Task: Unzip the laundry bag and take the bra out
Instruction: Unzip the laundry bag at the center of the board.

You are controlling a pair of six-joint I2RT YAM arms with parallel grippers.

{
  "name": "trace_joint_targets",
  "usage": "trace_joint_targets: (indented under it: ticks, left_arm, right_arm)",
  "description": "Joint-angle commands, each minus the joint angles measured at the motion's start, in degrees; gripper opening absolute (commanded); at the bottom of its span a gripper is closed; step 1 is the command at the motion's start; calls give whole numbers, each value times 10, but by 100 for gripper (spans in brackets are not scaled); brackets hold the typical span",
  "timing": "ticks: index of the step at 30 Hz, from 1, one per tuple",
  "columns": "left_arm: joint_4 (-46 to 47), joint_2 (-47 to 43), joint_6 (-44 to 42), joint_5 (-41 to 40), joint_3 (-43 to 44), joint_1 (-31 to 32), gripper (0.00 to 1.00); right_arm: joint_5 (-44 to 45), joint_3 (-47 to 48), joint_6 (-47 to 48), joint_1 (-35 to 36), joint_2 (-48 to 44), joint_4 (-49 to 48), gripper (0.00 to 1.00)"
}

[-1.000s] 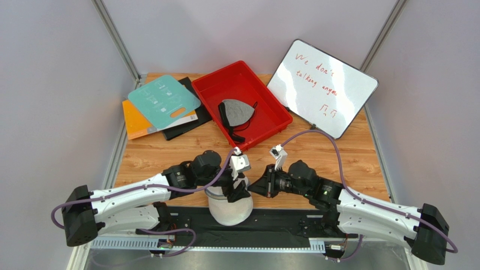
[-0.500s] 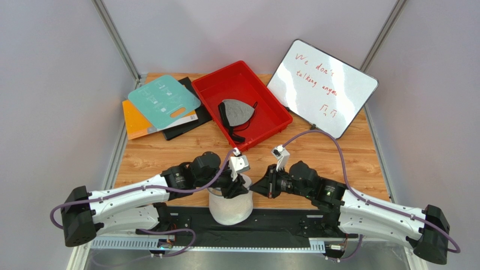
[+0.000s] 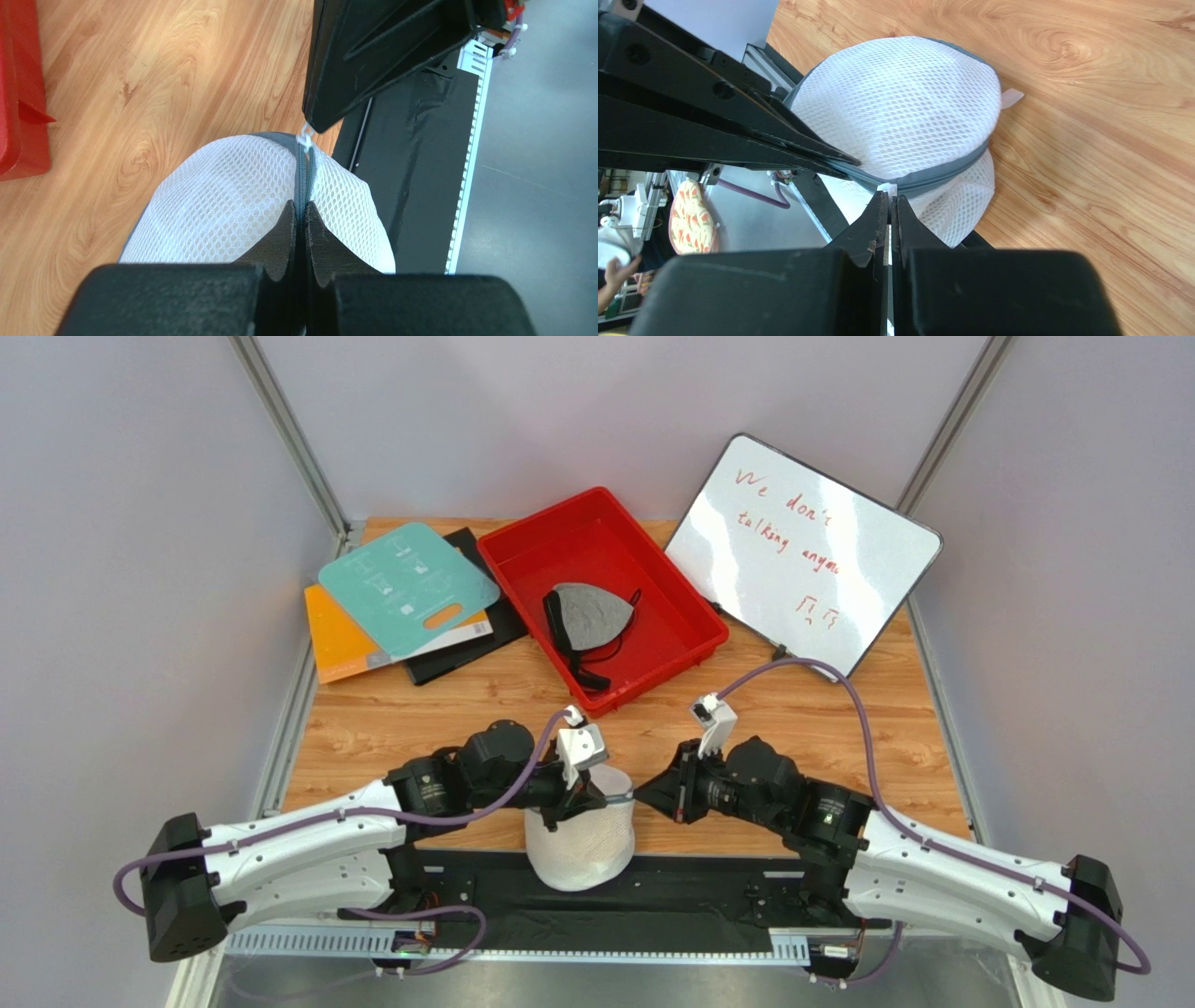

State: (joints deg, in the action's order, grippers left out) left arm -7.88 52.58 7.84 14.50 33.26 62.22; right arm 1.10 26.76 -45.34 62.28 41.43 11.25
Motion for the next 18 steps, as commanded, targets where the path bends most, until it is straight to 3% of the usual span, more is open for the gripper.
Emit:
trace_joint_targets:
  ticks: [1, 13, 15, 16, 18]
  left_arm:
    - [-25, -32, -2, -15, -13, 2, 0]
    - [-47, -62, 3, -48, -21, 2, 0]
    - [-43, -66, 6, -49, -21, 2, 15]
    - [-40, -67, 6, -47, -21, 2, 35]
    - [-32, -70, 3, -46, -17, 2, 50]
  right_arm:
    - [38, 24, 19, -21, -23, 25, 0]
    - [26, 30, 34, -44, -43, 52, 0]
    - [8, 36, 43, -43, -40, 49, 0]
    - [3, 42, 45, -42, -36, 47, 0]
    - [-3, 45, 47, -32, -32, 33, 0]
